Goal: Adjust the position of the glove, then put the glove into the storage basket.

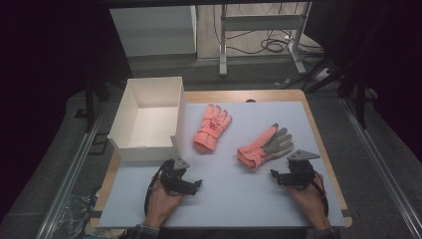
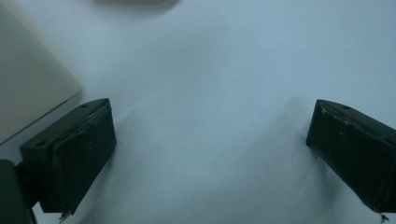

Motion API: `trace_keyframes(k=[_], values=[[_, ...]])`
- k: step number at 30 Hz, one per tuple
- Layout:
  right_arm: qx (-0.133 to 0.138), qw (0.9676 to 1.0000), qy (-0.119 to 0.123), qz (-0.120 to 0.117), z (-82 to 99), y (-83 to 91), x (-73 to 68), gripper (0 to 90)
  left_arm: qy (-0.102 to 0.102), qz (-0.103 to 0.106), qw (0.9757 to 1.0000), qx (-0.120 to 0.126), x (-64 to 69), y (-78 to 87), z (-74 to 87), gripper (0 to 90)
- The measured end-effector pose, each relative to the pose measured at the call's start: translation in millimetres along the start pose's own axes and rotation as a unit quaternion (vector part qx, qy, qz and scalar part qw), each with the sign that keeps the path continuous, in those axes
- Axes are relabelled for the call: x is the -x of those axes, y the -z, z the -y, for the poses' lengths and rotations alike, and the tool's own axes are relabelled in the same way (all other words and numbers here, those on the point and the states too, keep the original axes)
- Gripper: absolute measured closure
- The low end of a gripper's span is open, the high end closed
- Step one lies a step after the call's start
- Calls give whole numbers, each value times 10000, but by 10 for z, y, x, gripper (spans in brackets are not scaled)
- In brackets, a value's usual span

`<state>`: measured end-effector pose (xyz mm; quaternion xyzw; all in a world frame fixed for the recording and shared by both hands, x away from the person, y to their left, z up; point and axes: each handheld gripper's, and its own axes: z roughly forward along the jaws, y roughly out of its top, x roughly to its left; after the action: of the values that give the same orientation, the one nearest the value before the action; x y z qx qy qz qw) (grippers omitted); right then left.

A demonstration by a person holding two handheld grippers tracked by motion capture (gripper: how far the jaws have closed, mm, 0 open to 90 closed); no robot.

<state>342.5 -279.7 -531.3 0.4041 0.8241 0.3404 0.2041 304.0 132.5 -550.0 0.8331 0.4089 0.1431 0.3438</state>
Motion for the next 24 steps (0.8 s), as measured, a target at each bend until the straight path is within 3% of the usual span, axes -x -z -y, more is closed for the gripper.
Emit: trace_keyframes(k=[14,24], values=[[-18,10000,-11,-19,-6,2,7,159,-11,-13,10000,8,2,1,3,13],[-13,9999,126,-37,-14,53,-41,184,-26,-11,10000,-8,-1,2,2,13]])
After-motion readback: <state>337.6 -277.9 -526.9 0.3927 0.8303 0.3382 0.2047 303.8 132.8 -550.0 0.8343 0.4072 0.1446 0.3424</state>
